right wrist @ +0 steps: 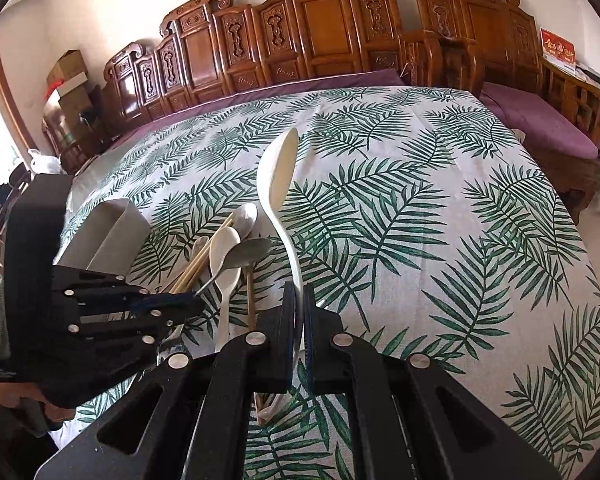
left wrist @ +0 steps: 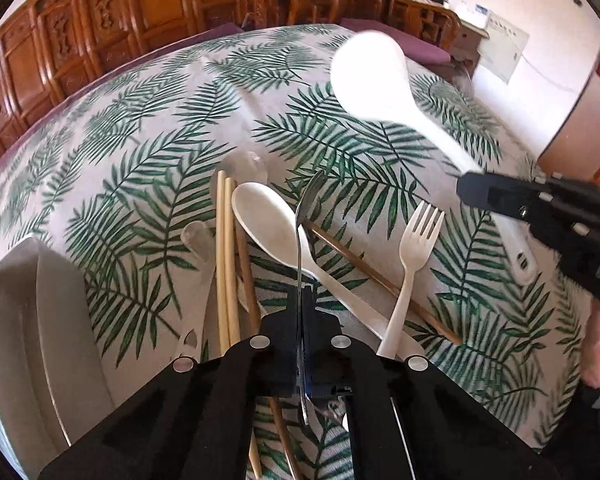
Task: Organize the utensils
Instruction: 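Grasp a metal spoon with the left gripper while the right gripper lifts the white spoon, then carry the metal spoon into the grey tray and open the left gripper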
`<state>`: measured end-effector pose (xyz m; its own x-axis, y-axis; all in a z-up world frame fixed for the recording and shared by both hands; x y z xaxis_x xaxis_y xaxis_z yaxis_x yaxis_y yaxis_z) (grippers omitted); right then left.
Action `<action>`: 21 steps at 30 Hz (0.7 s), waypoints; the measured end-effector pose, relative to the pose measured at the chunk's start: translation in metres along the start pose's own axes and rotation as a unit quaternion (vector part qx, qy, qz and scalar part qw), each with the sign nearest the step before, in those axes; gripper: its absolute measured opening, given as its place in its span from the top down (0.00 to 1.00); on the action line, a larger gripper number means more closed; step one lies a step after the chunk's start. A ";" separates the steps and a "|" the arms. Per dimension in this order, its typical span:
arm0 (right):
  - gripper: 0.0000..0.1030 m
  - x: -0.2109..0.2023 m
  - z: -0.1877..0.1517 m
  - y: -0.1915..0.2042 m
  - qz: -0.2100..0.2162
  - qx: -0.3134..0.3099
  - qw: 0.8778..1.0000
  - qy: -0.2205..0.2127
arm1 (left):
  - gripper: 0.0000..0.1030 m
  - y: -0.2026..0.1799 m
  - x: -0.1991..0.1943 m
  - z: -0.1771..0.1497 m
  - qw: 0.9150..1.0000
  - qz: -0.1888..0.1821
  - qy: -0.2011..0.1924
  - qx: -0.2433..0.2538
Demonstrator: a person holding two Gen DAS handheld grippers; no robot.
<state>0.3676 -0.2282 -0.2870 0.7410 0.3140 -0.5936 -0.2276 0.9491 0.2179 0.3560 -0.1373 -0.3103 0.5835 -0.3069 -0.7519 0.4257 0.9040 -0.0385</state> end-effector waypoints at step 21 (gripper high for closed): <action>0.95 -0.016 0.002 0.069 0.051 -0.035 0.998 -0.017 | 0.99 0.056 -0.107 -0.002 0.996 0.045 -0.067 -0.034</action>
<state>0.3410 -0.1683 -0.2612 0.7322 0.4095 -0.5442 -0.3461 0.9119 0.2206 0.3162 -0.0533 -0.2338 0.7063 -0.2570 -0.6597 0.3227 0.9462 -0.0231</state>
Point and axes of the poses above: each gripper's, at about its wrist camera, not at the fingertips, and x roughly the way its jaws point, y to its left, z to its top, the point moved 8 cm from there along x, roughly the way its jaws point, and after that the axes turned 12 degrees about -y, right-handed, at the moved point
